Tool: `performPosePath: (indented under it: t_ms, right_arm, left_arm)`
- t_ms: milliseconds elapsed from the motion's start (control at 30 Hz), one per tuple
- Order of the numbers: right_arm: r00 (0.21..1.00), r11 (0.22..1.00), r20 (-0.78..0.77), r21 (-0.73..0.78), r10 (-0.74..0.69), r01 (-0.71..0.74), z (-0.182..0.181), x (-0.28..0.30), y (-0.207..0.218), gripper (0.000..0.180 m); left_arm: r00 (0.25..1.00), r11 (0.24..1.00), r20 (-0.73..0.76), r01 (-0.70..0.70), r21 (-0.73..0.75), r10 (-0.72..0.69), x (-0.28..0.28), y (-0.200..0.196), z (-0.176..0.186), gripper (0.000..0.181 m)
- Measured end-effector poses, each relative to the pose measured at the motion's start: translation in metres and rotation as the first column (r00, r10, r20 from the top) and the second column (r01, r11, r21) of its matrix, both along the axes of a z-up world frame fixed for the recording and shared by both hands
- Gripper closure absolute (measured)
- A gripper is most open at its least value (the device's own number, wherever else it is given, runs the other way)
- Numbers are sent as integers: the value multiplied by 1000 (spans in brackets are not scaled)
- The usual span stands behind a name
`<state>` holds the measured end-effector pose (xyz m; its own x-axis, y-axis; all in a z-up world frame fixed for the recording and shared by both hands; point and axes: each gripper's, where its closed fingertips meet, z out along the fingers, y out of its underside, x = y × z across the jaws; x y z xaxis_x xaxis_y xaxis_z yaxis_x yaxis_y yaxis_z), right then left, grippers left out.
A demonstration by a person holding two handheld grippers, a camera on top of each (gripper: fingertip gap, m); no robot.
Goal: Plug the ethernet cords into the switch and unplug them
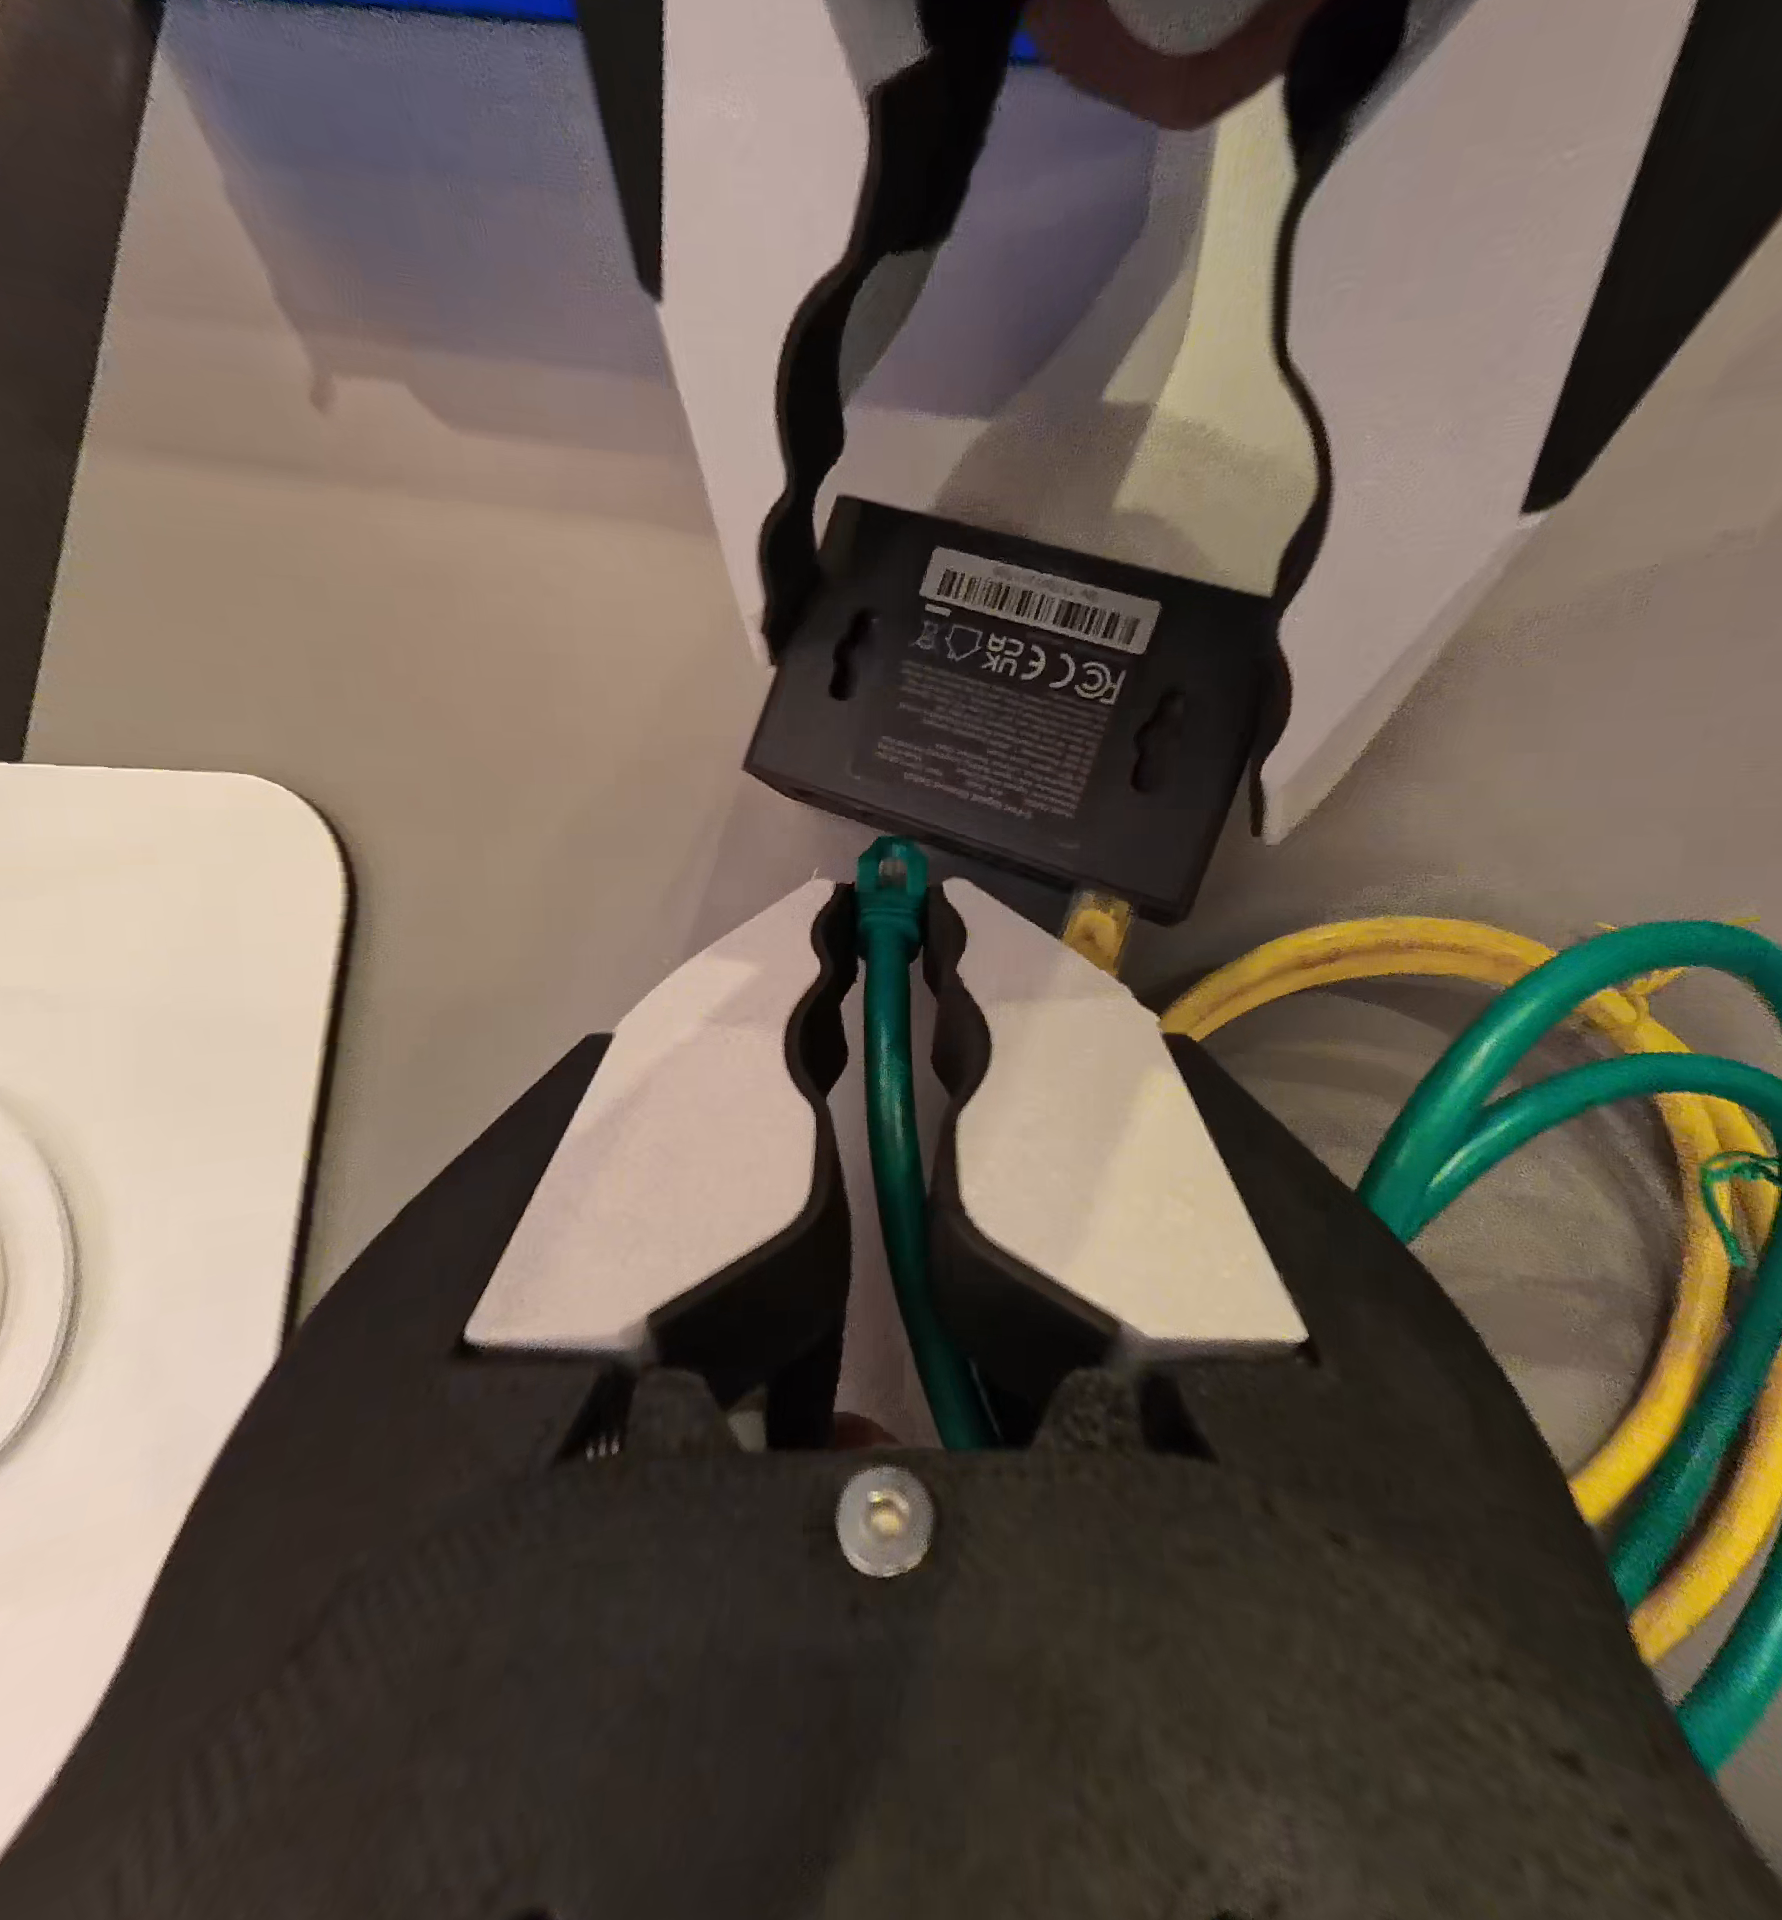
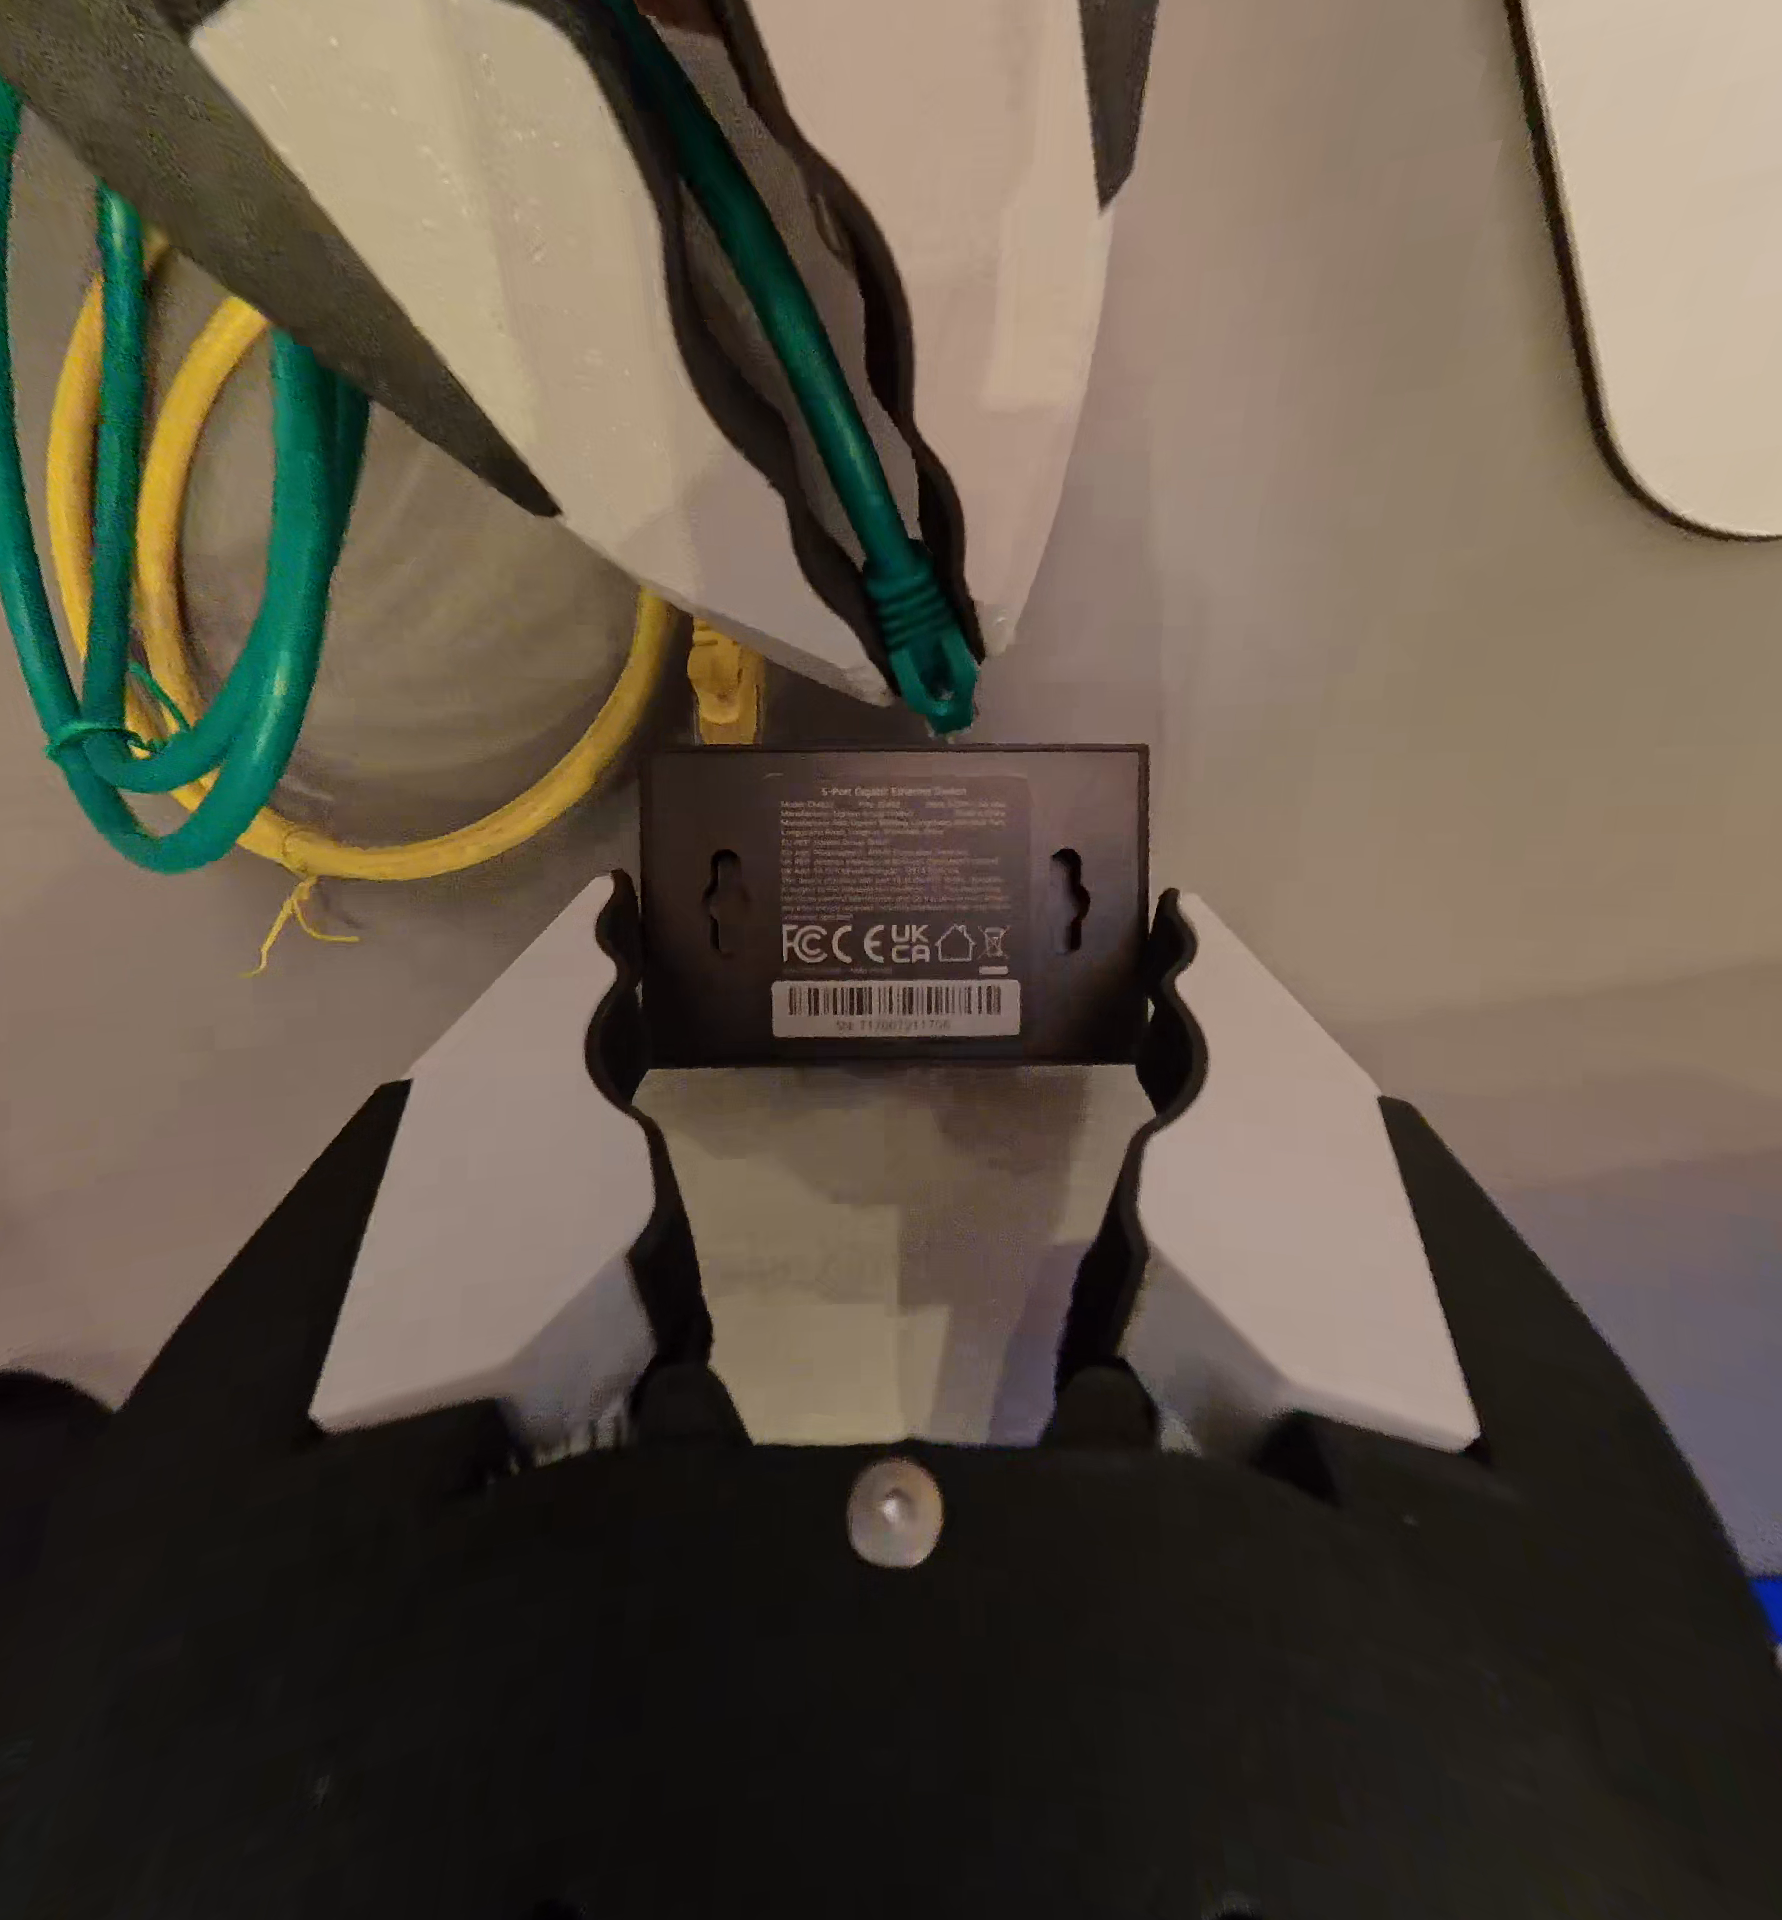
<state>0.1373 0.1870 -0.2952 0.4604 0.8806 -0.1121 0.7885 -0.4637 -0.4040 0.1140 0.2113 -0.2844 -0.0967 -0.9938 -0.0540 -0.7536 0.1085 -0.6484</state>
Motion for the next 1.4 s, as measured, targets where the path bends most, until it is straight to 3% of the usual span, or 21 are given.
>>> performPosePath:
  t_ms: [33, 233, 633, 867, 933, 1033, 1200, 1367, 1400]
  right_arm:
    - [999, 1000, -38, 6, -10, 11, 0, -3, -2, 84]
    - [965, 993, -234, -63, -115, 103, 20, -19, -7, 85]
    - [993, 987, -74, 125, -88, 97, -9, -10, -14, 80]
    - [989, 916, 113, 398, -99, 46, 0, -7, -20, 71]
    - [991, 896, 98, 442, -89, 37, 2, -7, -22, 70]
    - [990, 865, 101, 500, -102, 38, 5, 0, -17, 83]
    - [978, 799, 203, 597, -55, -78, 0, 1, -17, 141]
    - [969, 770, 245, 626, -43, -124, 3, 1, -16, 155]
    - [975, 782, 219, 611, -21, -120, 5, -2, -18, 168]
  left_arm:
    - [1000, 1000, -12, -2, -3, 2, -1, 0, -3, 168]
    - [999, 999, -31, 42, -21, -42, -1, -8, -11, 168]
    - [998, 998, -24, 65, -17, -65, -3, -12, -12, 168]
    - [997, 998, -24, 68, -16, -68, -2, -14, -12, 168]
    - [997, 997, -24, 69, -18, -69, -2, -14, -13, 168]
    - [997, 997, -31, 73, -17, -74, -2, -16, -13, 168]
    - [997, 997, -28, 75, -24, -75, -2, -17, -14, 168]
    - [998, 997, -16, 62, -41, -62, -3, -14, -14, 168]
    - [998, 997, -13, 58, -42, -59, -3, -13, -14, 168]
